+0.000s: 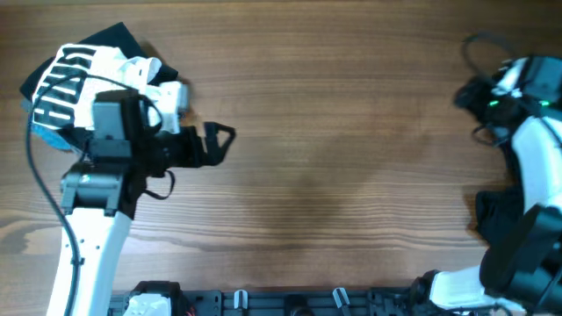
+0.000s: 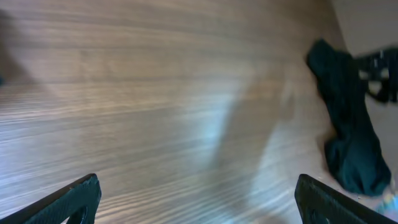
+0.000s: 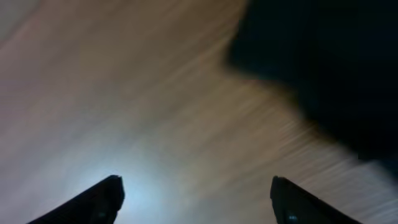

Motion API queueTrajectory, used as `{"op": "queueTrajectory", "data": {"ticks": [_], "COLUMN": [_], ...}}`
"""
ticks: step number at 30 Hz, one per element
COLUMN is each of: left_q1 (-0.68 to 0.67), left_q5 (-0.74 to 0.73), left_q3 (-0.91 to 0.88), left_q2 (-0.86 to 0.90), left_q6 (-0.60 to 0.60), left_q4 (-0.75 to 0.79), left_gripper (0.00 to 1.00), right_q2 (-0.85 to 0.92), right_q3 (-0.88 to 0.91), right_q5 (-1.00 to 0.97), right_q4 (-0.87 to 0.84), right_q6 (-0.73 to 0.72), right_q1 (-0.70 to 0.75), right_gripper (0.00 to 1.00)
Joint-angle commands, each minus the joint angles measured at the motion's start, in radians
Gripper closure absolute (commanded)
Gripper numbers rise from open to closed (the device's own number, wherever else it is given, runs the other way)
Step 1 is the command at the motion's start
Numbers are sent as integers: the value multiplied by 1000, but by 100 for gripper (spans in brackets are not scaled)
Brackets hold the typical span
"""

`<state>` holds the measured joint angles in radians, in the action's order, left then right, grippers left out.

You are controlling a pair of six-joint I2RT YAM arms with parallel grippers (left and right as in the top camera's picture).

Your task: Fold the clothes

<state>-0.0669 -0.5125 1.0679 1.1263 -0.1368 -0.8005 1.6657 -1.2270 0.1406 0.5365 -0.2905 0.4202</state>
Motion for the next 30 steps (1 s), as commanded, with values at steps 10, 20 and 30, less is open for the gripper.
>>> {"op": "queueTrajectory", "data": {"ticks": [10, 20, 30], "left_q1": [-79, -79, -79], "left_q5": [18, 18, 73], "left_q3": [16, 16, 92], "left_q2": [5, 15, -15], "left_q6": [-6, -6, -6], "left_q4": [33, 30, 54], "left_gripper": [0, 0, 0], "right_q2": [241, 343, 216], "right_q3": [-20, -20, -21], "right_q5": [-257, -85, 122], "right_q4": [-262, -251, -182], "right_q6": [60, 108, 161], "right_q1": [81, 57, -246], "right_gripper": [13, 90, 96]}}
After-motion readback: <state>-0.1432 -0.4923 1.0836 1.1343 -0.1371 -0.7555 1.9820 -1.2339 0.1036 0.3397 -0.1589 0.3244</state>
